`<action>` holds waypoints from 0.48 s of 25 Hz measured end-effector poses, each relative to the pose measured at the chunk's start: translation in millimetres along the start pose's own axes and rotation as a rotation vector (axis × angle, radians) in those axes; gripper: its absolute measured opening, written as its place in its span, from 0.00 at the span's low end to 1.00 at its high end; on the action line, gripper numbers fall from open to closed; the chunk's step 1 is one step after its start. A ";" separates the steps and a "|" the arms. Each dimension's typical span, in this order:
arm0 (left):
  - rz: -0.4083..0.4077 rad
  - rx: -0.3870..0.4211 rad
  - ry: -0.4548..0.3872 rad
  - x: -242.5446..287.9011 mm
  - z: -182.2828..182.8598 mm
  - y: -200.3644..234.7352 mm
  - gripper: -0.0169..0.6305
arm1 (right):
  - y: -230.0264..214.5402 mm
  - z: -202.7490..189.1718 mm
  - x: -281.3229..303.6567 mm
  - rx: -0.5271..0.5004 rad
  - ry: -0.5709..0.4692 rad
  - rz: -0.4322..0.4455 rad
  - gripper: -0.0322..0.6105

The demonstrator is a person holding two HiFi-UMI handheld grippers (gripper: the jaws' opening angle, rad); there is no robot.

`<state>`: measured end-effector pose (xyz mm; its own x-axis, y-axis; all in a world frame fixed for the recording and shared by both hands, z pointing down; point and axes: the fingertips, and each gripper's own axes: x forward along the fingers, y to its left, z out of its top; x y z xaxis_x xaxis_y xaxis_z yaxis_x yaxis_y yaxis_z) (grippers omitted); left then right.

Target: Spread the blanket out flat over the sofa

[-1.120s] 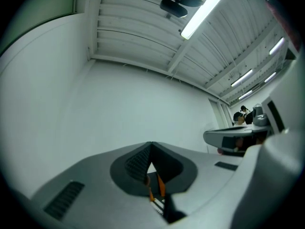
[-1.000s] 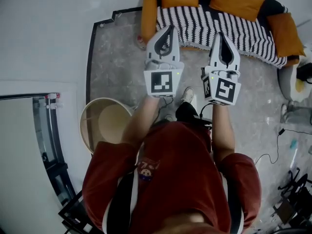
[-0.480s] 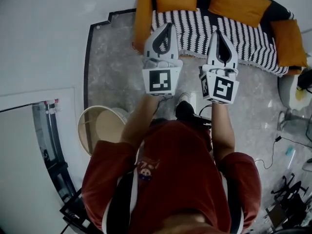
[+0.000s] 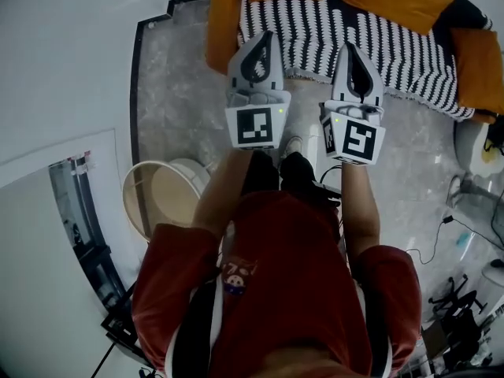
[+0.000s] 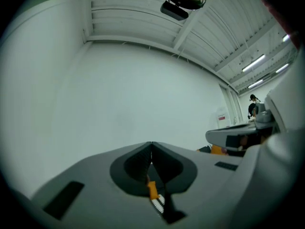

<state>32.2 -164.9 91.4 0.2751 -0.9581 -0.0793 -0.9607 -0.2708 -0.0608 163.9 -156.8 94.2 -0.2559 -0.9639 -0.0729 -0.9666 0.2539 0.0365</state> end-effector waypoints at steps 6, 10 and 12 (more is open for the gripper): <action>-0.006 0.021 0.070 25.5 -57.7 25.8 0.05 | 14.8 -56.2 37.3 0.011 0.068 0.014 0.07; -0.006 -0.011 0.117 45.4 -116.9 48.9 0.05 | 33.1 -113.2 68.0 0.012 0.125 0.024 0.07; -0.012 -0.015 0.163 51.6 -155.1 56.7 0.05 | 41.3 -149.4 78.9 0.024 0.176 0.022 0.07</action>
<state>-13.8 -244.0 238.3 0.2780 -0.9569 0.0844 -0.9582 -0.2824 -0.0455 106.3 -234.2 238.8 -0.2723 -0.9567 0.1032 -0.9614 0.2749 0.0119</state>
